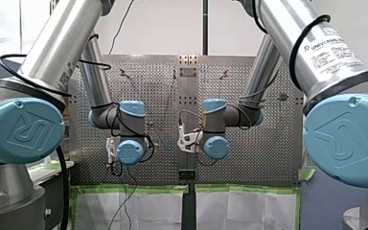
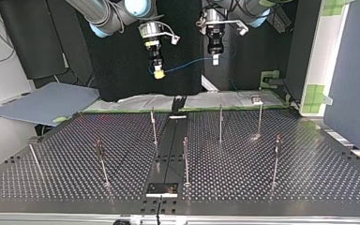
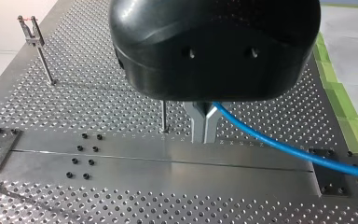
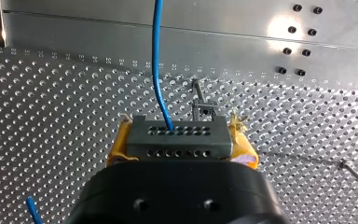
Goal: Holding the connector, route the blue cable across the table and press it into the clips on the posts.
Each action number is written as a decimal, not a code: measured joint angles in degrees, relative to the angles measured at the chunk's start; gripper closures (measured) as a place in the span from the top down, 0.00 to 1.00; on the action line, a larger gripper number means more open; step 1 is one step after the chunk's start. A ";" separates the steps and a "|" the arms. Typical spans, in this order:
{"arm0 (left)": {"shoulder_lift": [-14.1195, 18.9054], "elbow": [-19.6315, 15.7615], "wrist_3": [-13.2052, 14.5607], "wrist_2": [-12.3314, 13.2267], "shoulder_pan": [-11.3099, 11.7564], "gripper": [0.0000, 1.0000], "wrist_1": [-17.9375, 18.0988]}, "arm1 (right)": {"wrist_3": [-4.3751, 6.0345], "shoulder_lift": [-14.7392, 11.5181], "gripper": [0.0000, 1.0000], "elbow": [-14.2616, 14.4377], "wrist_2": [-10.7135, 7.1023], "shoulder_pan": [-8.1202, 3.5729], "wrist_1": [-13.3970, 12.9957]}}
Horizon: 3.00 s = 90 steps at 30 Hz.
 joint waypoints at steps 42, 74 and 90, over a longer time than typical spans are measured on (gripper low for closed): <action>0.00 0.00 0.00 0.00 0.00 0.00 0.00 | 0.00 0.00 0.00 0.00 0.00 0.00 0.00; -0.50 0.51 0.17 -0.26 0.08 0.00 -2.01 | 0.00 2.94 0.00 0.42 0.09 -0.25 1.99; -0.53 0.53 0.17 -0.26 0.09 0.00 -2.11 | 0.00 3.95 0.00 0.44 0.09 -0.26 2.19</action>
